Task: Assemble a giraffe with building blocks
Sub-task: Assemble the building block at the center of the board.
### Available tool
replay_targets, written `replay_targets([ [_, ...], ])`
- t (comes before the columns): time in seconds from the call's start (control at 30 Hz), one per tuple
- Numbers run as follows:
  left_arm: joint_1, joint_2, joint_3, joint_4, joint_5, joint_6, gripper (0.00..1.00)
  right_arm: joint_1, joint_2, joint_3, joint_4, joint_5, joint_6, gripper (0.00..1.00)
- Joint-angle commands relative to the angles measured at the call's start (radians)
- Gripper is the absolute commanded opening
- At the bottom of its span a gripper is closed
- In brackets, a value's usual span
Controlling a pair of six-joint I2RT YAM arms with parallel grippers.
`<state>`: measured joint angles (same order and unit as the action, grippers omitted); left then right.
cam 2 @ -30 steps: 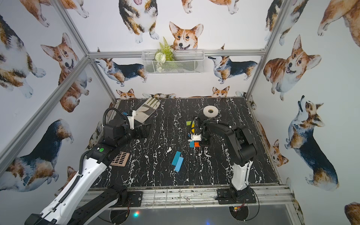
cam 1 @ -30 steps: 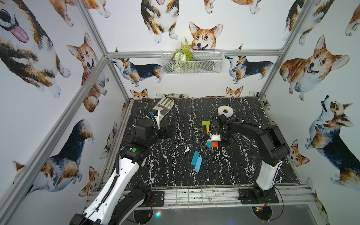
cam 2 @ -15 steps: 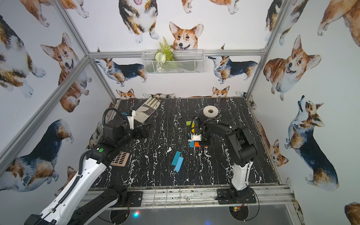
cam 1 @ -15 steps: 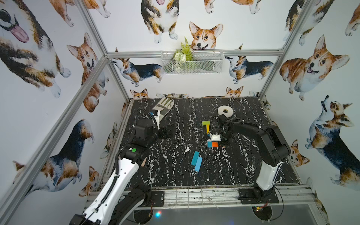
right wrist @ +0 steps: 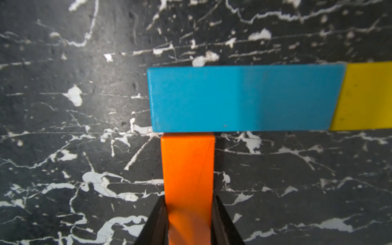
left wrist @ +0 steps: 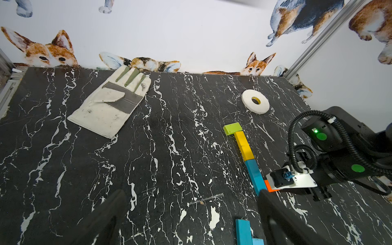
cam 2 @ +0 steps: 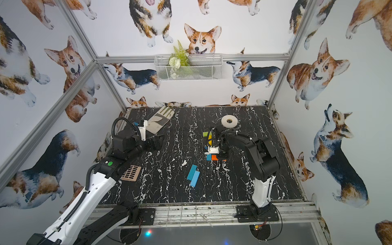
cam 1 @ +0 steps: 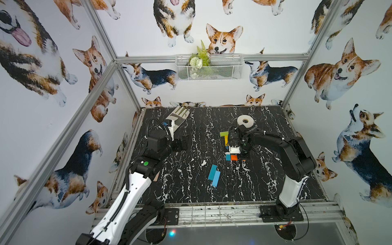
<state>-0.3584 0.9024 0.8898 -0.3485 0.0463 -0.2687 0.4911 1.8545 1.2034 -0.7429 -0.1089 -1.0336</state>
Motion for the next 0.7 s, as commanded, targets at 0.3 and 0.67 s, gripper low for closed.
replay_targets([
  [0.3, 0.004, 0.001, 0.001, 0.034, 0.003, -0.010, 1.00, 0.003, 0.007, 0.011, -0.027, -0.024, 0.011, 0.24],
  [0.67, 0.004, 0.000, 0.001, 0.035, 0.003, -0.010, 1.00, 0.003, -0.005, 0.002, -0.029, -0.025, 0.010, 0.21],
])
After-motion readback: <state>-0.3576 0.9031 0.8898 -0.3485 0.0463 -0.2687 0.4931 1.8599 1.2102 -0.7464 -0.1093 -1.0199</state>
